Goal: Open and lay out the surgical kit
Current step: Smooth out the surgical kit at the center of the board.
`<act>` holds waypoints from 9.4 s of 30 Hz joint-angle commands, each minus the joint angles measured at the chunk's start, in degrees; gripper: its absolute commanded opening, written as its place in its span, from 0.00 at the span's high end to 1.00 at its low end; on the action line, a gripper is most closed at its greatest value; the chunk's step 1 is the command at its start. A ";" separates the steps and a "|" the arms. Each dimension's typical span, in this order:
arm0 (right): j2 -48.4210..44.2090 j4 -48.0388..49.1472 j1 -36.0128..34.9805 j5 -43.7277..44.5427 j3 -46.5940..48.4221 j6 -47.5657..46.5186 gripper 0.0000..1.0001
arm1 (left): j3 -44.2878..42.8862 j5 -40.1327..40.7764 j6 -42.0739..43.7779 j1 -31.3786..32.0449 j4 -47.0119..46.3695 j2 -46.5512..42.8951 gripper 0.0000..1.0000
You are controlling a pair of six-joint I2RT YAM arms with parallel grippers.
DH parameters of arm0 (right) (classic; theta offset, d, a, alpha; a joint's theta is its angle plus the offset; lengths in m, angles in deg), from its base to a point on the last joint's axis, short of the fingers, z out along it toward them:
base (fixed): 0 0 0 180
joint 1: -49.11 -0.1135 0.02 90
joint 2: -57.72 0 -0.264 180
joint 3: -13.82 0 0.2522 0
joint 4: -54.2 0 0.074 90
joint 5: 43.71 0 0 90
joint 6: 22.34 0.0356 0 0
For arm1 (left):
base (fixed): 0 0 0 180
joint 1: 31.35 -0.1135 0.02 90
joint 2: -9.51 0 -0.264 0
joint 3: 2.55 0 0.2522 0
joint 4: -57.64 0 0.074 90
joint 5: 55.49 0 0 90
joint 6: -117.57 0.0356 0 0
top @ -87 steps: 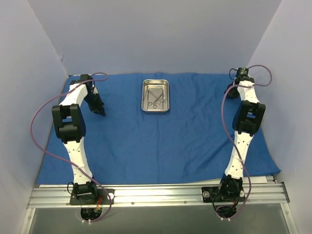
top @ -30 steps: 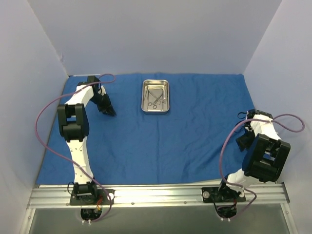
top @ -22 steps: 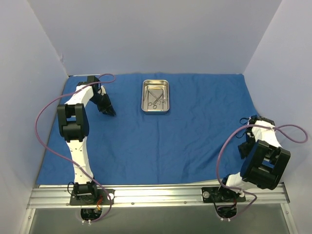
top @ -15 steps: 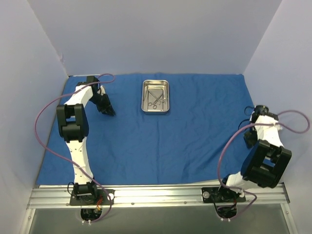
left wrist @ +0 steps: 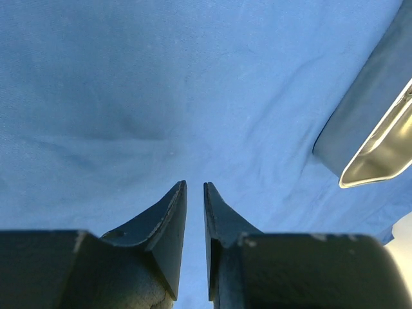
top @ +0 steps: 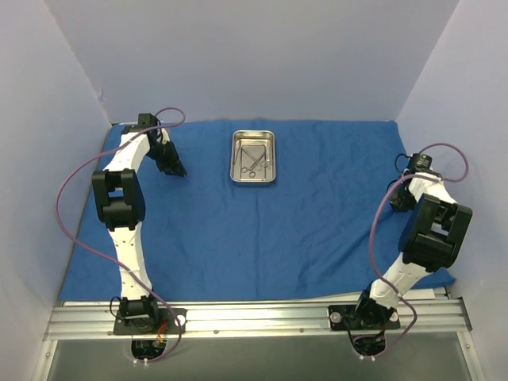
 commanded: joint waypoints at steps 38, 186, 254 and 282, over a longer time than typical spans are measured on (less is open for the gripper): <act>6.59 1.43 -6.61 -2.08 -2.81 -40.54 1.00 | -6.20 -0.58 -6.70 -4.21 3.13 12.90 0.86; -12.91 -12.46 21.78 10.92 -28.73 -77.12 1.00 | -16.66 -6.12 -7.40 -7.47 4.10 22.48 0.96; 37.46 4.85 -20.67 -10.96 33.59 -6.20 1.00 | 25.11 14.36 1.56 -18.98 0.05 -8.11 0.79; 19.26 21.19 -17.69 -5.16 23.03 -10.23 0.97 | 17.37 9.43 2.00 -16.44 1.91 -15.48 0.56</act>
